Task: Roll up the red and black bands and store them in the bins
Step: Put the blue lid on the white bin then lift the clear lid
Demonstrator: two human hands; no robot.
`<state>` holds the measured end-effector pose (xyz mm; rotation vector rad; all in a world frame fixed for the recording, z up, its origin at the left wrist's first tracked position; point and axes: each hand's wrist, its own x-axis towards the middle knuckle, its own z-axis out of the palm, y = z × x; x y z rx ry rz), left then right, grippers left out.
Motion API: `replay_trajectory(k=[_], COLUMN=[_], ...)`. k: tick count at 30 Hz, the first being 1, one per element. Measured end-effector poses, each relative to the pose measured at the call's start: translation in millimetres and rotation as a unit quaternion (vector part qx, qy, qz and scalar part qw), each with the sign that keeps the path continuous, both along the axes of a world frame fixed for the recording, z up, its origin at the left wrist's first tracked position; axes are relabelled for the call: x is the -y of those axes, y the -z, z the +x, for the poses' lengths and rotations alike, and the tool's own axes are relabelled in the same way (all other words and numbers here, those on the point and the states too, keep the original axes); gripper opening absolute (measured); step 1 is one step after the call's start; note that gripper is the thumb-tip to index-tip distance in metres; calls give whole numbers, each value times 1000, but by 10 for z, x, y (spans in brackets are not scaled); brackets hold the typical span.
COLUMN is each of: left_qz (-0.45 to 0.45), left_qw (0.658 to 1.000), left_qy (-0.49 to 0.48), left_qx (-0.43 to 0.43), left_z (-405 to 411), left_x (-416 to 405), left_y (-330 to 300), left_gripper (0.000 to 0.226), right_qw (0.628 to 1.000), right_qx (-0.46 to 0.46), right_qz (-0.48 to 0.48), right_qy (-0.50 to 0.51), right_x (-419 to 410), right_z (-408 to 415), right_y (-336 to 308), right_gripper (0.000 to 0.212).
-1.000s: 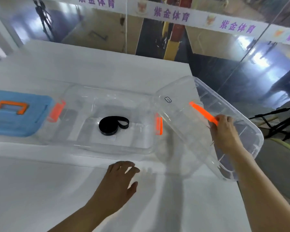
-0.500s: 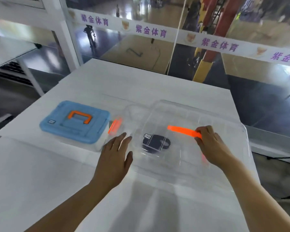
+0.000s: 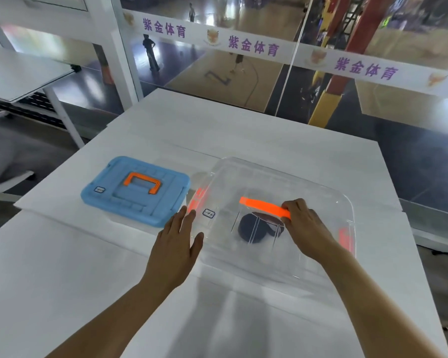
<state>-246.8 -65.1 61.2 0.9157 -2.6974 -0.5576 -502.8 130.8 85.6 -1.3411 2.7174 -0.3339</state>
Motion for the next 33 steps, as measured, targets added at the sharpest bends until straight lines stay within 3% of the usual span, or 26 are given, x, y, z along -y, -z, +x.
replay_trajectory(k=[5,14,16,20,25,28,31,33], left_qz=[15,40,50,153,217,271,385,459], left_qw=[1000,992,991,986,975,959,902,851], left_qy=[-4,-61,-71,-45,-34,-39,-142,-221], left_qx=[-19,-100,-106,-47,-37,-76,-138,-130], left_z=[-21,-233,-322,-380,-400,-409,-539,-649], left_x=[-102,30,120,145,227,186,212,310], left_y=[-55,-128,-126,56,122,70,-19,-25], left_gripper=[63,22,25,60,61,58,61,63], right_qw=[999,995,995,990,985,985,962,910], right_qx=[-12,-71,-58,-61,-56,-58,-72,-35], right_qz=[-28,-68,-73,-120,-149,-145,-144,-123], right_qy=[12,33,27,45,65,68,220,395], right_x=[-65,-132,-156,-180,-137,-156,-347,-595], right_z=[-44,19,33,114,176,229,263,223], right_y=[98,237,265,387,469,443,332,249], right_gripper=[23,28,30,35,36,38,50,64])
